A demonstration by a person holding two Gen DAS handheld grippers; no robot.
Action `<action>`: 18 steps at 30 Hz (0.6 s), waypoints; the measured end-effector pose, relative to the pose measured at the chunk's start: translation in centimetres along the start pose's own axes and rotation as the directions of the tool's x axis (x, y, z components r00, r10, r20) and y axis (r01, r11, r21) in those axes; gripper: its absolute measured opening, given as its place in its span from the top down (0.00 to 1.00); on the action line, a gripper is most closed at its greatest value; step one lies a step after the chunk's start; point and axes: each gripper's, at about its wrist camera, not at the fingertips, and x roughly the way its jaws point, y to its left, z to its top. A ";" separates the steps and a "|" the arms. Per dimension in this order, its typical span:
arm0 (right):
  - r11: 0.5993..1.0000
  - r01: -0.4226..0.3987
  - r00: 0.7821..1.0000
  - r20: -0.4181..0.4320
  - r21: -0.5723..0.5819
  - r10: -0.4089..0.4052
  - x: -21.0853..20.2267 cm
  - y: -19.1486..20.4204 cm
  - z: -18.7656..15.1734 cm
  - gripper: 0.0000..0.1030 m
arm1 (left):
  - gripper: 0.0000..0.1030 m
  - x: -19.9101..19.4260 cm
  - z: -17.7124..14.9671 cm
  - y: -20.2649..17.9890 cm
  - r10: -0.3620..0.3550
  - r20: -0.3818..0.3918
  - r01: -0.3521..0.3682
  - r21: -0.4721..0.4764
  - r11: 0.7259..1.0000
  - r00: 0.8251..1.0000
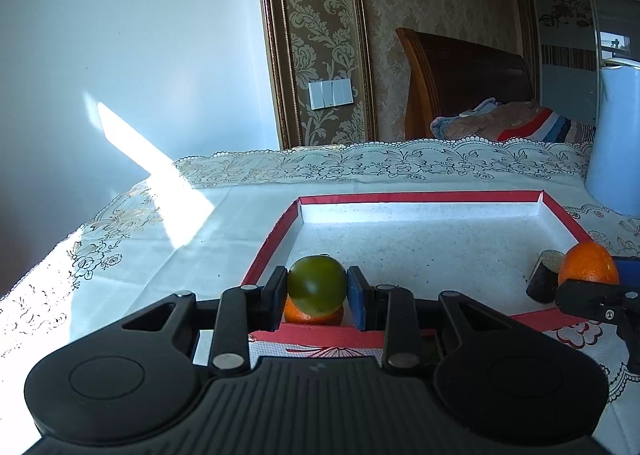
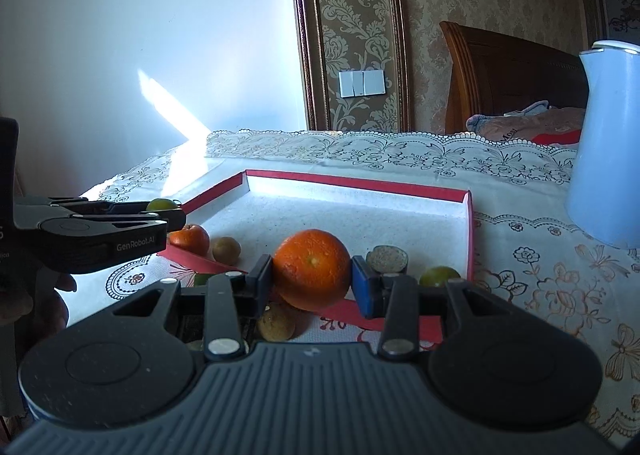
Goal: Organize fruits
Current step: 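Carry the lime and orange over the red tray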
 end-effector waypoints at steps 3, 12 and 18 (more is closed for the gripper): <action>1.000 0.015 1.000 0.004 0.000 -0.015 0.8 -0.1 0.5 0.62 | 0.70 0.9 0.5 -0.1 0.026 -0.003 -0.026 -0.005 1.000 1.000; 0.999 0.048 0.999 0.001 -0.018 -0.048 3.2 0.0 2.1 0.62 | 0.70 3.3 1.9 -0.1 0.046 -0.022 -0.047 -0.027 0.999 0.999; 0.998 0.054 0.998 -0.029 -0.018 -0.055 5.0 -0.1 2.4 0.62 | 0.70 4.6 2.0 0.3 0.044 -0.050 -0.046 -0.048 0.998 0.998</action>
